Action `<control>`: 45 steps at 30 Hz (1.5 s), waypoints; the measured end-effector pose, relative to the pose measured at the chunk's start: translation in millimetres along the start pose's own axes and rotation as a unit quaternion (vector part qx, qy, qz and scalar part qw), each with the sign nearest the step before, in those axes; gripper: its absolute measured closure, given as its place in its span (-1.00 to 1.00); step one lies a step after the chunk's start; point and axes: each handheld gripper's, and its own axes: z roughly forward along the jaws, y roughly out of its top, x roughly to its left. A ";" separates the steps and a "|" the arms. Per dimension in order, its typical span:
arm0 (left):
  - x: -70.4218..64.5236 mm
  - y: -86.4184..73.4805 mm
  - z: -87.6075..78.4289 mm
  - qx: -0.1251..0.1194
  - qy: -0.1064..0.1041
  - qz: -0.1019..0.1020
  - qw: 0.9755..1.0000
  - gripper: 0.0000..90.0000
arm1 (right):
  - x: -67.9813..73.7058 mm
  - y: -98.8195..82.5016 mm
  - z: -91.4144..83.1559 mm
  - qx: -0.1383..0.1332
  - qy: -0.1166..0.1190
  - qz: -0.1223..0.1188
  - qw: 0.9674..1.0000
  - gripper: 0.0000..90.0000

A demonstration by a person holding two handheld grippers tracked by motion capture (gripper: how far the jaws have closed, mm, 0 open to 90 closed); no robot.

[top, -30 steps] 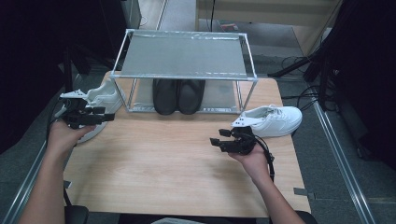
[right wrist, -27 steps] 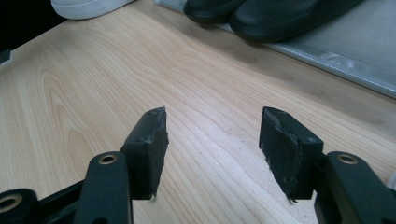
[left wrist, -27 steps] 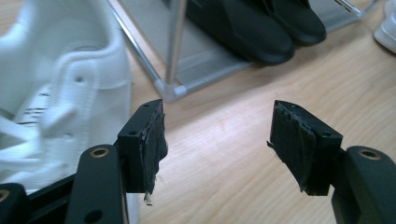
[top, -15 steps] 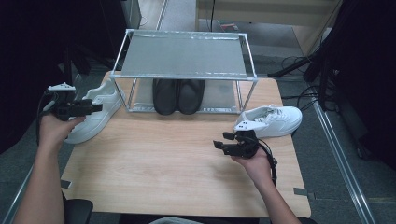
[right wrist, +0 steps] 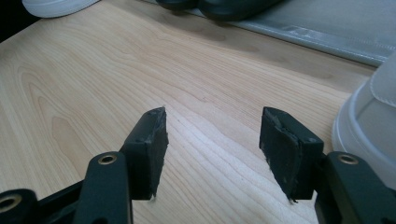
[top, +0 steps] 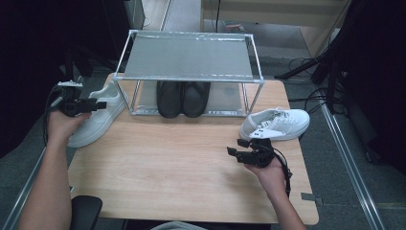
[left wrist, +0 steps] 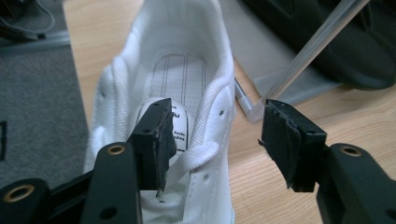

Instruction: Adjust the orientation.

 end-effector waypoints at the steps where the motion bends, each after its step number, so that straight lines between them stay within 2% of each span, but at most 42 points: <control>1: 1.0 -0.8 3.1 0.002 -0.006 -0.003 1.000 0.03 | -0.1 -0.6 -0.6 0.001 -0.001 0.000 1.000 -0.05; 3: 2.8 -3.2 8.3 0.004 -0.008 0.001 1.000 0.12 | -0.2 -1.8 -2.0 0.000 -0.004 0.000 1.000 -0.05; 5: 6.9 -7.2 13.7 0.018 -0.024 -0.001 1.000 0.31 | -0.6 -2.5 -3.1 -0.001 -0.005 0.000 1.000 -0.05; 7: 10.1 -11.9 15.1 -0.003 -0.031 0.000 1.000 0.42 | -0.9 -3.2 -3.6 0.000 -0.005 0.004 1.000 -0.05; 10: 13.5 -14.3 15.0 -0.009 -0.042 -0.006 0.999 0.48 | -1.5 -3.7 -3.6 0.002 -0.006 0.005 1.000 -0.05; 15: 10.2 -12.8 11.3 -0.002 -0.030 0.018 0.999 0.70 | -1.0 -3.1 -1.5 0.003 -0.004 -0.001 1.000 -0.05; 18: 9.0 -12.0 10.0 -0.001 -0.026 0.017 1.000 0.75 | -0.4 -3.0 -1.3 0.005 -0.004 0.001 1.000 -0.05; 20: 8.2 -11.3 8.6 0.001 -0.014 0.018 1.000 0.77 | -0.5 -3.1 -0.9 0.005 -0.003 0.002 1.000 -0.05; 27: 12.7 -12.4 0.9 0.000 -0.015 -0.007 1.000 0.83 | 0.5 -2.3 0.4 0.006 0.001 -0.002 1.000 -0.05; 36: 12.9 -13.3 -15.0 0.004 -0.046 -0.056 0.997 0.83 | 1.4 2.5 4.8 0.006 0.008 -0.008 1.000 -0.06; 39: 10.0 -13.5 -20.9 0.006 -0.053 -0.059 0.997 0.83 | 1.9 5.2 8.4 0.006 0.013 -0.012 1.000 -0.06; 45: 1.2 -16.2 -32.8 0.017 -0.053 -0.064 0.996 0.83 | 5.6 12.6 12.7 -0.002 0.021 -0.022 1.000 -0.05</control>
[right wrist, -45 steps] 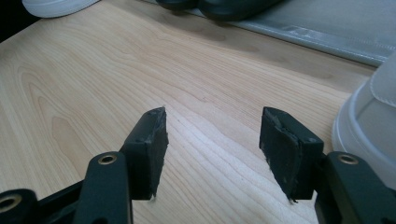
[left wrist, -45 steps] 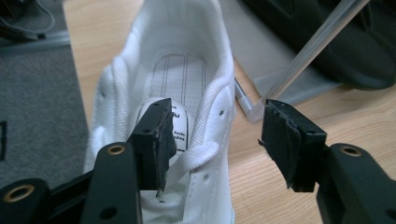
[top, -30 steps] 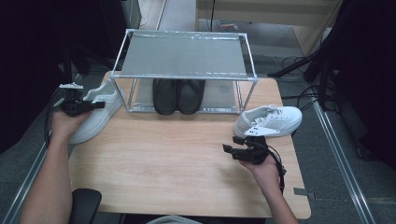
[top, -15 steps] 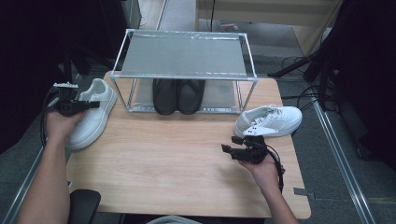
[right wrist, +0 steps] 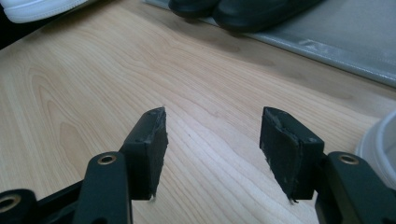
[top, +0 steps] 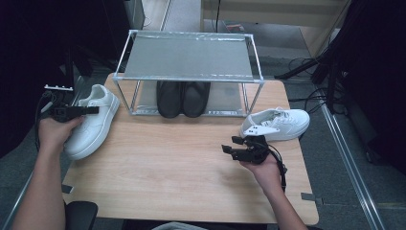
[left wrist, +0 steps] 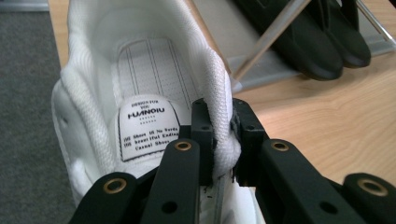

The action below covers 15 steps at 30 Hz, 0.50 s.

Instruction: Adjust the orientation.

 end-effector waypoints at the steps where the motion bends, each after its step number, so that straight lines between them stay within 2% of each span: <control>1: -1.9 -1.1 -2.0 0.001 -0.001 -0.001 1.000 0.83 | 0.5 0.9 1.0 0.001 0.002 0.000 1.000 -0.05; 6: -13.5 -6.4 -12.7 -0.001 -0.008 0.003 1.000 0.83 | 0.4 5.6 6.5 0.000 0.008 -0.008 1.000 -0.06; 15: -33.4 -21.1 -31.2 0.002 -0.003 0.018 1.000 0.83 | 3.0 14.7 14.7 -0.002 0.021 -0.018 1.000 -0.06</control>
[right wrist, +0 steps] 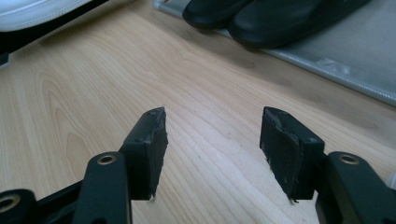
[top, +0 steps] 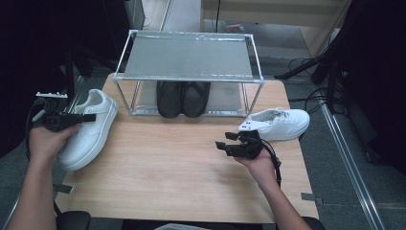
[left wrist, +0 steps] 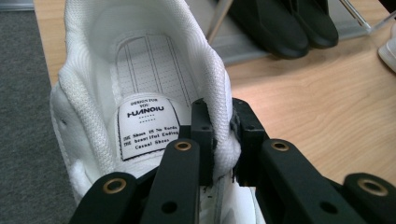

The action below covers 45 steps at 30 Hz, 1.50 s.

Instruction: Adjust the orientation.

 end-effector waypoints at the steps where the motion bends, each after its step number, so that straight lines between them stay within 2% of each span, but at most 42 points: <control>1: -2.6 -1.8 -1.6 -0.002 0.000 0.002 1.000 0.82 | -0.3 1.1 1.3 0.000 0.002 -0.002 1.000 -0.06; 4: -9.6 -7.5 -5.5 -0.009 -0.007 0.001 1.000 0.83 | -0.3 4.3 3.8 -0.002 0.006 -0.004 1.000 -0.06; 8: -19.0 -14.3 -6.8 -0.002 -0.016 0.005 1.000 0.82 | 0.0 7.4 6.9 -0.003 0.011 -0.005 1.000 -0.06; 14: -37.2 -23.3 -8.8 0.010 -0.023 0.024 0.999 0.82 | 1.3 11.2 12.7 -0.002 0.016 -0.008 1.000 -0.06; 24: -68.5 -25.6 -5.9 0.013 -0.067 0.050 0.996 0.82 | 3.6 14.6 19.5 0.001 0.024 -0.012 1.000 -0.06; 33: -100.6 -18.9 9.7 0.025 -0.097 0.093 0.991 0.82 | 3.3 14.4 19.3 0.001 0.023 -0.012 1.000 -0.06; 37: -113.8 -16.3 17.9 0.029 -0.105 0.114 0.987 0.82 | 4.1 13.1 18.4 0.003 0.022 -0.013 1.000 -0.06; 41: -124.9 -13.7 27.3 0.033 -0.112 0.127 0.985 0.82 | 4.1 11.3 15.9 0.002 0.018 -0.012 1.000 -0.06; 45: -137.8 -10.9 38.2 0.047 -0.119 0.146 0.981 0.82 | 3.8 9.2 13.2 0.003 0.014 -0.012 1.000 -0.06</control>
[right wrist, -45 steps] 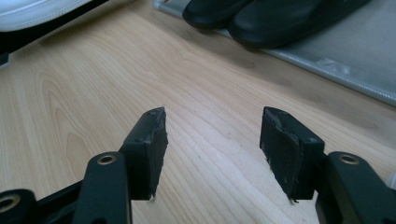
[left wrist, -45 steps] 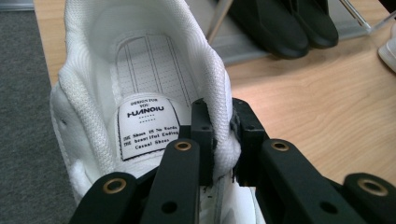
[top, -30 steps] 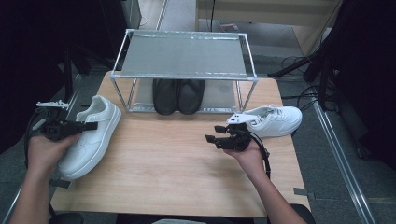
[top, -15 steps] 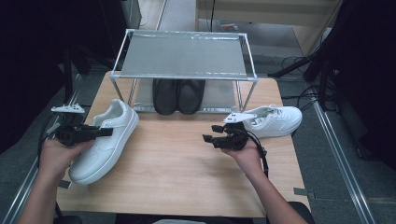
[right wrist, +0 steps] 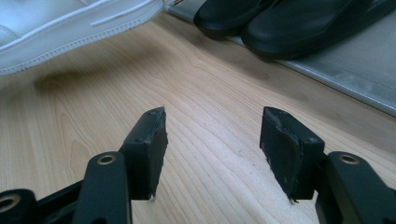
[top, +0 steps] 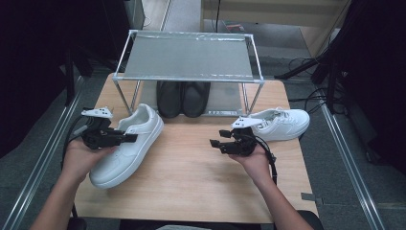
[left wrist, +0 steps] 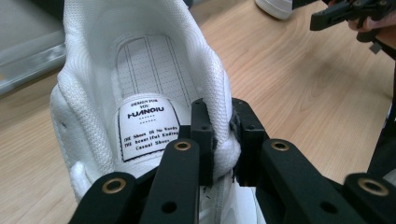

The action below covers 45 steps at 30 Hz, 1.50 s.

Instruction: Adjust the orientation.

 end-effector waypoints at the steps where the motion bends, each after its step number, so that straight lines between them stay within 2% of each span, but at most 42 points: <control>1: -2.1 2.0 3.1 0.002 -0.001 0.005 1.000 0.82 | 0.2 -0.9 -0.8 -0.001 -0.001 0.001 1.000 -0.06; 7: -14.7 14.2 21.9 0.016 -0.029 0.033 0.999 0.82 | 0.6 -6.2 -6.8 -0.003 -0.008 0.003 1.000 -0.06; 11: -22.7 22.1 34.8 0.028 -0.038 0.053 0.997 0.82 | 1.2 -10.4 -11.4 -0.003 -0.015 0.006 1.000 -0.06; 15: -28.8 29.5 48.3 0.035 -0.056 0.061 0.996 0.82 | 1.5 -14.9 -16.0 -0.004 -0.021 0.007 1.000 -0.06; 28: -61.1 52.3 98.6 0.054 -0.093 0.107 0.988 0.81 | 2.8 -26.8 -30.6 -0.013 -0.042 0.020 0.999 -0.06; 30: -65.3 53.4 106.4 0.053 -0.098 0.113 0.987 0.81 | 2.6 -28.2 -32.4 -0.015 -0.045 0.022 0.999 -0.06; 32: -67.1 53.6 114.8 0.062 -0.104 0.115 0.986 0.81 | 2.5 -29.3 -33.9 -0.016 -0.046 0.024 0.999 -0.06; 34: -67.6 52.1 124.0 0.071 -0.105 0.112 0.986 0.81 | 2.5 -30.2 -35.0 -0.016 -0.049 0.027 0.998 -0.05; 36: -68.7 50.5 132.2 0.087 -0.107 0.117 0.984 0.80 | 2.7 -30.6 -35.7 -0.016 -0.050 0.027 0.998 -0.05; 37: -70.4 49.5 135.5 0.087 -0.107 0.116 0.984 0.80 | 2.8 -30.8 -35.8 -0.017 -0.050 0.026 0.998 -0.05; 39: -72.1 48.4 139.5 0.095 -0.107 0.122 0.982 0.80 | 2.7 -31.0 -35.7 -0.017 -0.049 0.025 0.998 -0.06; 41: -72.8 46.4 142.5 0.093 -0.108 0.123 0.982 0.80 | 2.9 -31.0 -35.0 -0.016 -0.049 0.026 0.998 -0.05; 45: -72.7 43.4 146.9 0.096 -0.115 0.130 0.980 0.79 | 4.6 -30.4 -32.5 -0.013 -0.046 0.022 0.999 -0.05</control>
